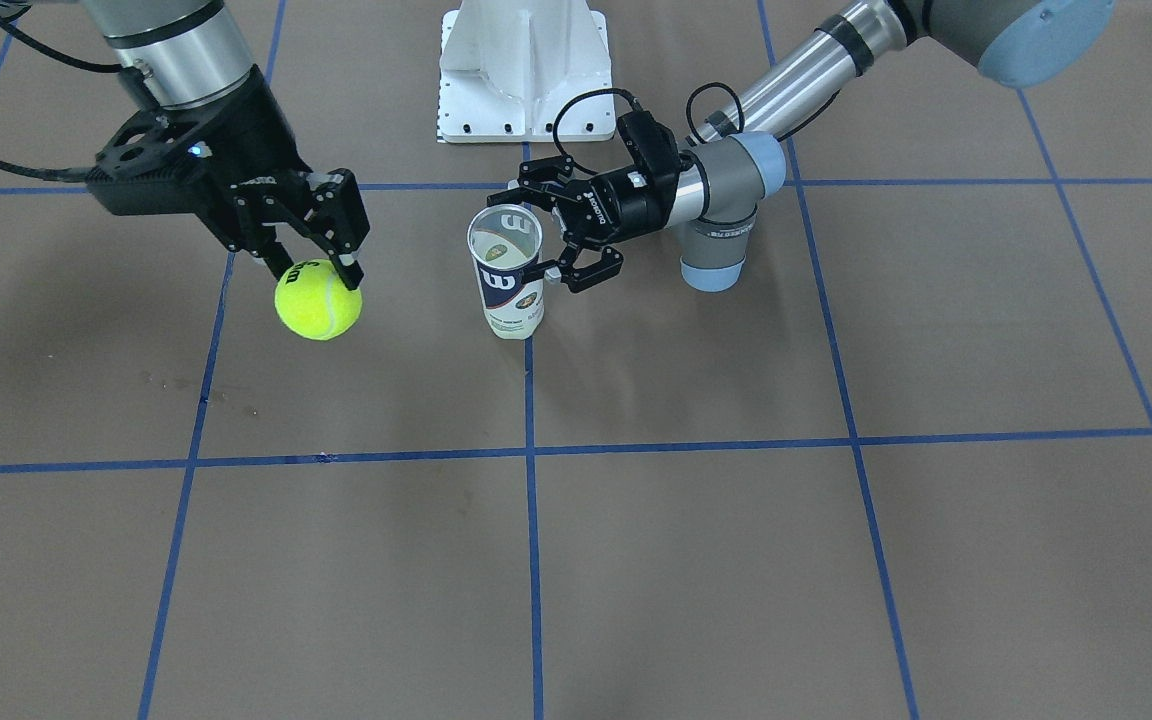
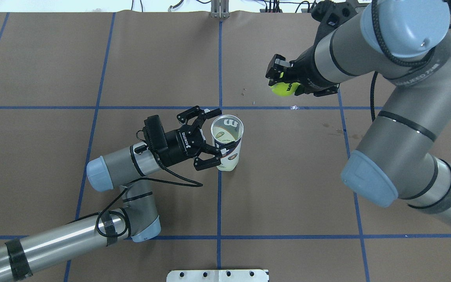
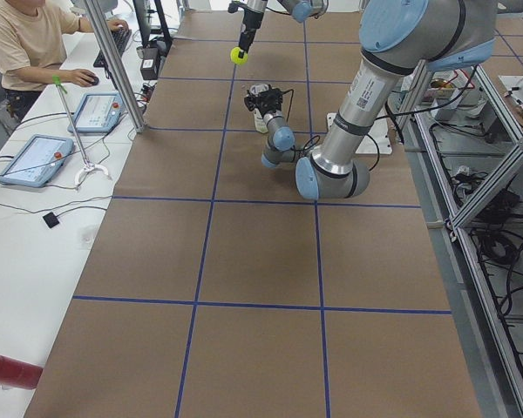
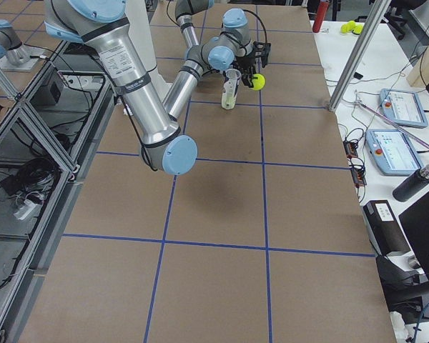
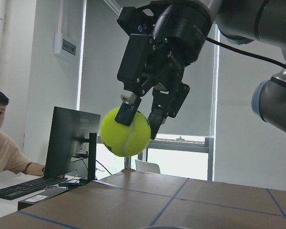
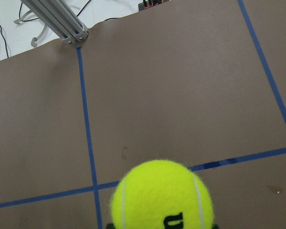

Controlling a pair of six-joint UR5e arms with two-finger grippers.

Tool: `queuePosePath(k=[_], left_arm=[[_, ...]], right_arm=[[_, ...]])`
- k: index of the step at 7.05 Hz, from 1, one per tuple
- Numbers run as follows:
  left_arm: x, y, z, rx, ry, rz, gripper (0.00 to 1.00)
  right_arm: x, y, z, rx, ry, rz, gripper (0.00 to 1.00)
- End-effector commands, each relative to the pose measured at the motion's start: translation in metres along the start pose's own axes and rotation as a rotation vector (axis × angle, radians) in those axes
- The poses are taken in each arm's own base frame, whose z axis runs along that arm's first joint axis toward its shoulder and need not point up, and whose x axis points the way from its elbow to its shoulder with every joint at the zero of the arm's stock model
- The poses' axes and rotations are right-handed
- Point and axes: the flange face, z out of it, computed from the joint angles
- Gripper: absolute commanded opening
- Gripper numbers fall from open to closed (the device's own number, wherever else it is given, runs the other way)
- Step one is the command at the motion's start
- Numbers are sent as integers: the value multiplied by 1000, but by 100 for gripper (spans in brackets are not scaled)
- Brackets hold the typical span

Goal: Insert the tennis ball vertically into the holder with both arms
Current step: 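Carry the second ball with the right gripper toward the can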

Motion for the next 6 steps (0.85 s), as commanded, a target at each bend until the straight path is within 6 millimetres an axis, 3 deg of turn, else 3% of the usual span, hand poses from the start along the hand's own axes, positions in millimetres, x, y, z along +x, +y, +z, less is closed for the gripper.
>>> queuePosePath(k=[1,2,4,6], left_arm=[[1,0,0,0,1,-2,98],[1,1,0,-2,1,-2,98],[3,3,0,-4,3,-5,98],[3,3,0,-4,3,-5,98]], right_arm=[[-51,46,-3,-8,-1,22,0],[-63,61,-3,-6,0,25,0],[-70,82,3,-3,-2,12,0],[-75,83,0,-3,-11,10,0]])
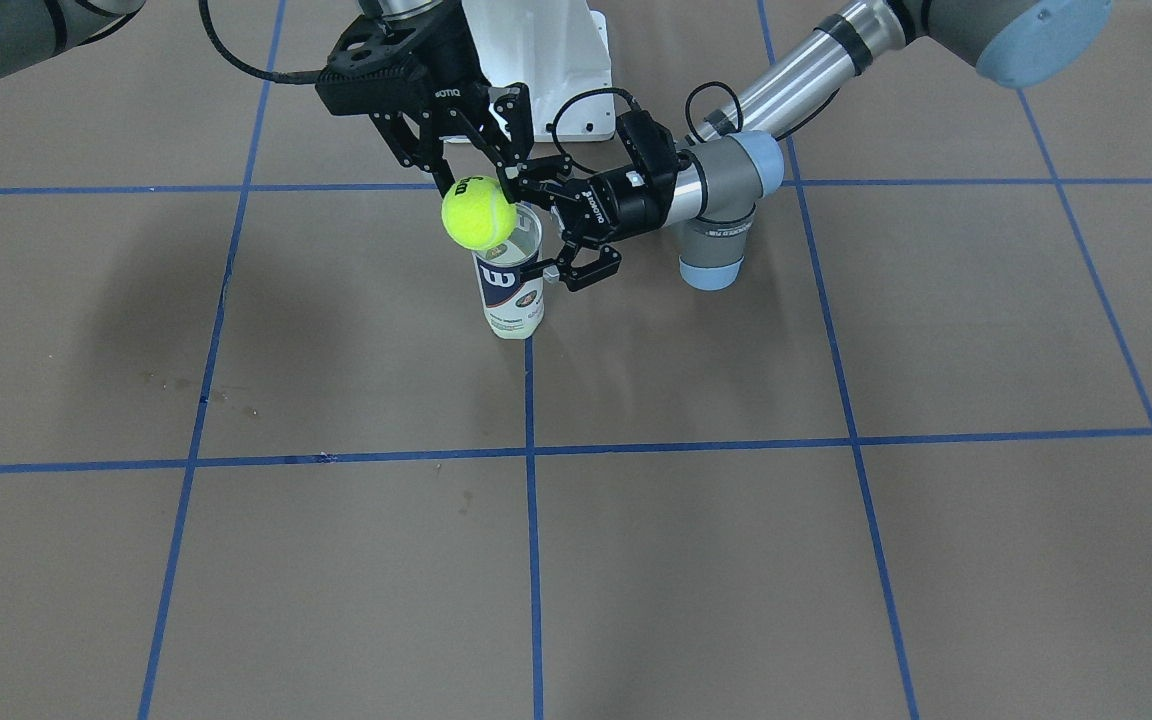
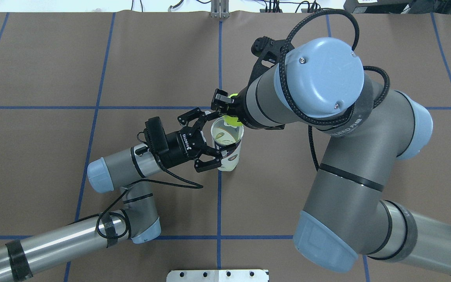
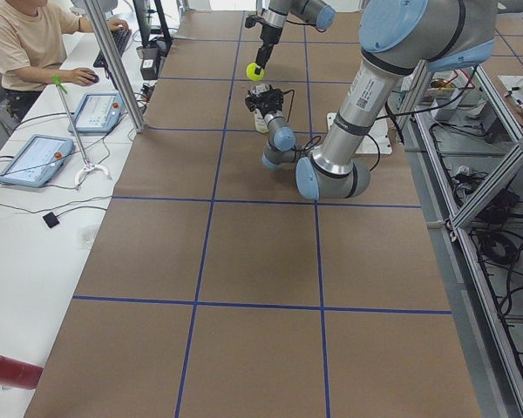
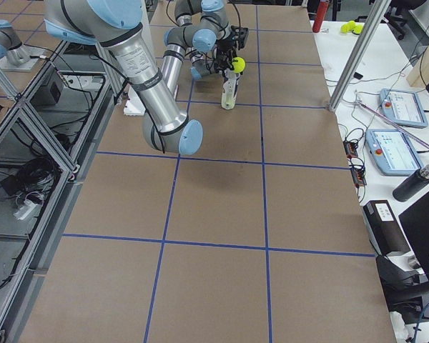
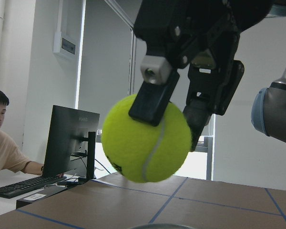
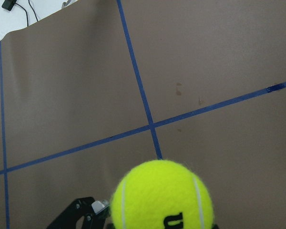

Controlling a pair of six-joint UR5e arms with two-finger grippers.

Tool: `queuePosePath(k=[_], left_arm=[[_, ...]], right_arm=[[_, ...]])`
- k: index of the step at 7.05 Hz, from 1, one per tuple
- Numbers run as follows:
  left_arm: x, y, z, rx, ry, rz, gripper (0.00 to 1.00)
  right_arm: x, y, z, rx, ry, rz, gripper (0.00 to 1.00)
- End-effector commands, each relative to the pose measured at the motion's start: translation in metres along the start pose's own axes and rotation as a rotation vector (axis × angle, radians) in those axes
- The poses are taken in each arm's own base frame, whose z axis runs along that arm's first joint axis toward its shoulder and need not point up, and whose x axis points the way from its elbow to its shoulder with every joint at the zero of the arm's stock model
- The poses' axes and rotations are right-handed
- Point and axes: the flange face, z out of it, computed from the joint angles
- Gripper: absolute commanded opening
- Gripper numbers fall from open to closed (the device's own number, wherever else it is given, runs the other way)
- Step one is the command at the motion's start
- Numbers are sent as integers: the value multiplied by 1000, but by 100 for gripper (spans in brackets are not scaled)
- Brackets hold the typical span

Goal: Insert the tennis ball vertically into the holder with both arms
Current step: 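Lower the ball into the can and open the right gripper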

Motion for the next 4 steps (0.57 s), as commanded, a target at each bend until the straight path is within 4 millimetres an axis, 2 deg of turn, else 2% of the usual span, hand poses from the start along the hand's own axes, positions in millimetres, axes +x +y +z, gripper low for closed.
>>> queuePosePath(k=[1,2,3,4], left_arm=[[0,0,0,0,0,0,98],[0,0,0,0,0,0,98],[0,0,0,1,1,0,98],[0,0,0,1,1,0,98]], right_arm=[[-4,2,-1,0,-4,-2,12],[-4,2,0,2,-4,-2,31],[-5,3,0,6,-5,-4,67],[-7,13,5,29,-1,-18,97]])
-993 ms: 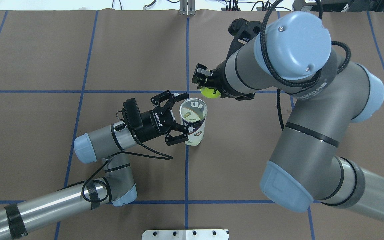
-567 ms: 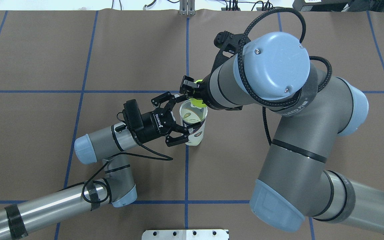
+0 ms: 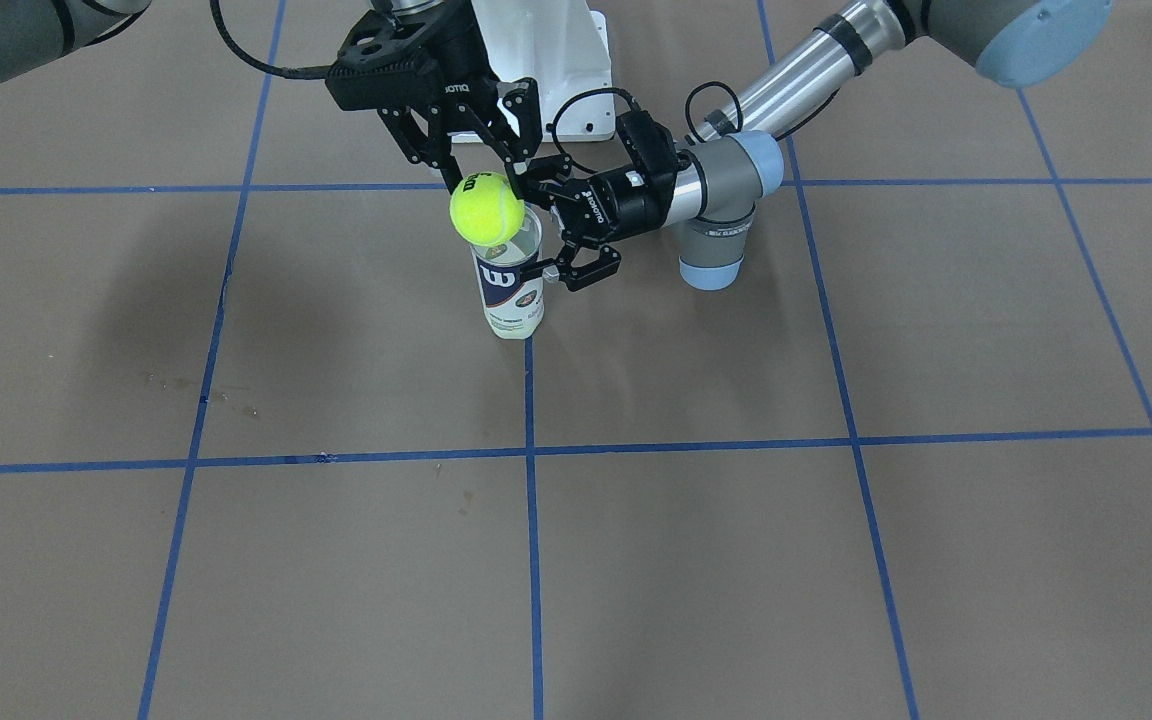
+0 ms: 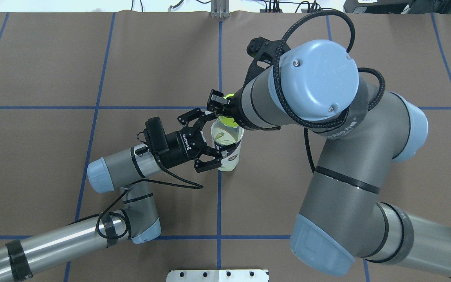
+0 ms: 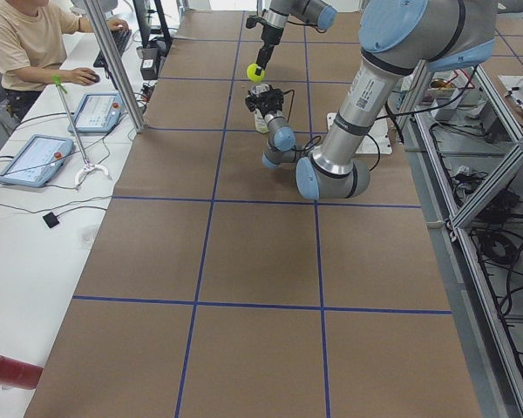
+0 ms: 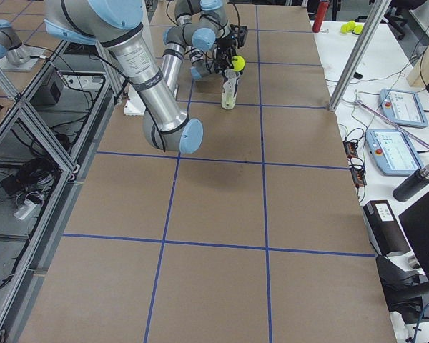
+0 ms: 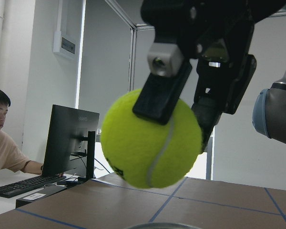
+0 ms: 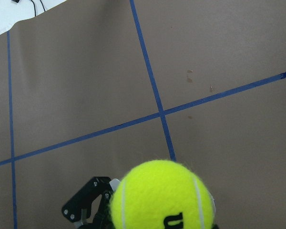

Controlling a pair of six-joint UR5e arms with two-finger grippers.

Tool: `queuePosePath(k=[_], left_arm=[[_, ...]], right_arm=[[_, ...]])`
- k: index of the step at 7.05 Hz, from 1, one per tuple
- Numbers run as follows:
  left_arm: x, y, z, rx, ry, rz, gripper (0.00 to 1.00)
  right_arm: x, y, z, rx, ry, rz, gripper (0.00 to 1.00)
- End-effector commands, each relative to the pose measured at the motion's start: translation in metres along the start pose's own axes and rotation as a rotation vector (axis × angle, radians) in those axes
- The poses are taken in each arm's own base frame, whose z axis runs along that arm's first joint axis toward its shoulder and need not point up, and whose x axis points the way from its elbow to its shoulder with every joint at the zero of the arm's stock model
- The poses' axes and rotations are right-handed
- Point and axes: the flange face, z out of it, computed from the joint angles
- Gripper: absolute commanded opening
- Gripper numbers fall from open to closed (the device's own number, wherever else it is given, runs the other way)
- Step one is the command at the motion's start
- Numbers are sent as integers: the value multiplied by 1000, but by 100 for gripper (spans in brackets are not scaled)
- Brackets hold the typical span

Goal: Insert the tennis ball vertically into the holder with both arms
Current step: 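Lower the ball into the can and open the right gripper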

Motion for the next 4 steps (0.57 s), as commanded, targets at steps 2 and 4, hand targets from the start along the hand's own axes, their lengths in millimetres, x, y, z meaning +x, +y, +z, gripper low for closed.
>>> queuePosePath(k=[2,4], left_arm=[[0,0,0,0,0,0,98],[0,1,0,-1,0,0,98]], right_arm=[[-3,14,4,10,1,-17,98],[-3,15,4,9,1,-16,99]])
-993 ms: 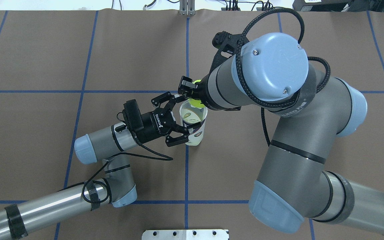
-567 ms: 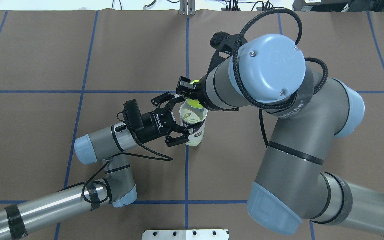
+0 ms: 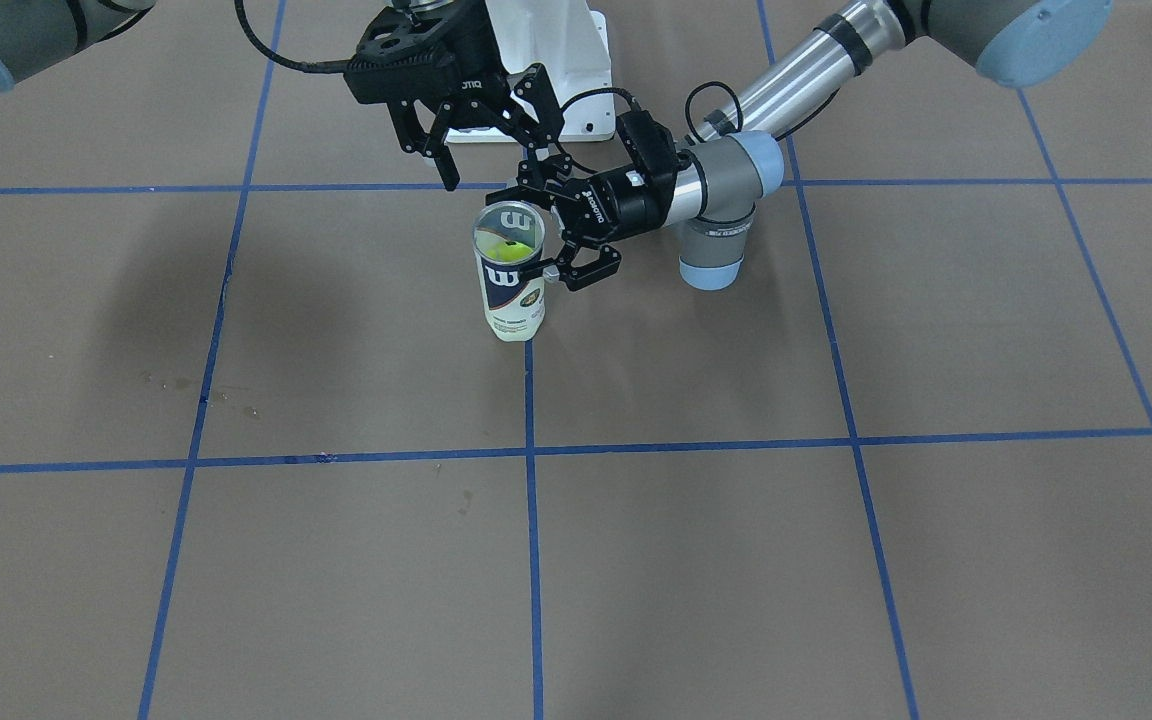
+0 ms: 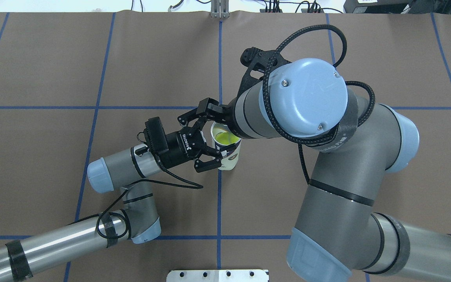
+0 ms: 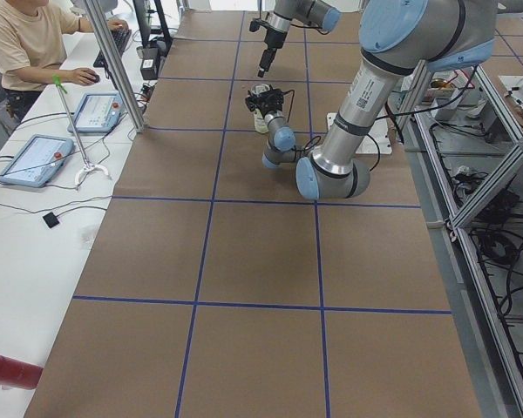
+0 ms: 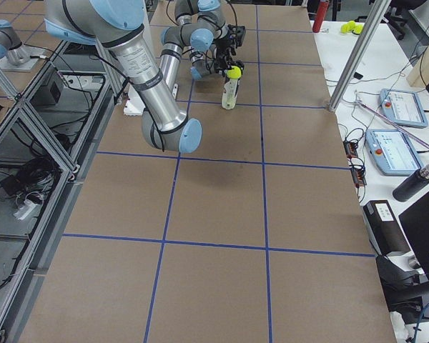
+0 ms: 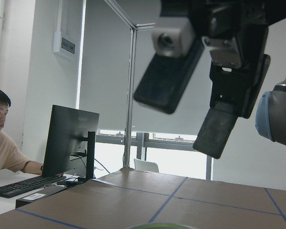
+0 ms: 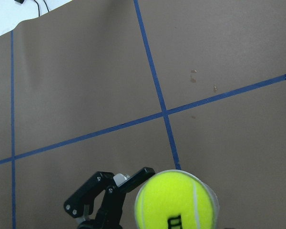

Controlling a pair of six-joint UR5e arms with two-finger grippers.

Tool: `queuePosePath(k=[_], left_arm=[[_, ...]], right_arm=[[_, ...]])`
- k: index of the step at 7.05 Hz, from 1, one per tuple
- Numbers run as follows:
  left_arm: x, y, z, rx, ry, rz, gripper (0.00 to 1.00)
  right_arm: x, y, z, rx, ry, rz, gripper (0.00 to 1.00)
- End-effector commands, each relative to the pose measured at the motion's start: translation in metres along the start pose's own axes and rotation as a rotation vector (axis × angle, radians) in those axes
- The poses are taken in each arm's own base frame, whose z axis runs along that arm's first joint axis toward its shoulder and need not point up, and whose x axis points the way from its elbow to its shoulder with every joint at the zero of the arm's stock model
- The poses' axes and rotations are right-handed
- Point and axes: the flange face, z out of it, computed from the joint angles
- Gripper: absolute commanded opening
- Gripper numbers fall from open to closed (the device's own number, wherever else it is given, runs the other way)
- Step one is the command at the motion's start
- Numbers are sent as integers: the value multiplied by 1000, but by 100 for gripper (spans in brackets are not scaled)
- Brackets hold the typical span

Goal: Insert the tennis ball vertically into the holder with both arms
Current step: 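Lower the ball into the can and open the right gripper, then lift the open right gripper away from the can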

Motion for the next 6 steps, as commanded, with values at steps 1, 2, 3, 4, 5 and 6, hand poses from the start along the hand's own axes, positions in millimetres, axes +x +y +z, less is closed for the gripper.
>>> queuePosePath(k=[1,2,3,4,5,6], left_arm=[[0,0,0,-1,0,2,98],[0,0,0,-1,0,2,98],[0,0,0,1,0,1,98],[0,-1,0,2,1,1,98],[1,-2,0,6,2,1,98],[2,-5,2,12,5,-1,98]], right_arm=[[-1,1,-1,-3,-2,-3,99],[2,-1,-6,-5,19,-13,99],[10,-18,-19,9,44,-26,99],[20,-47,-29,-14,62,-21,99],[33,-81,-40,-15,69,-50,99],[55,-117,-51,-43,90,-80,99]])
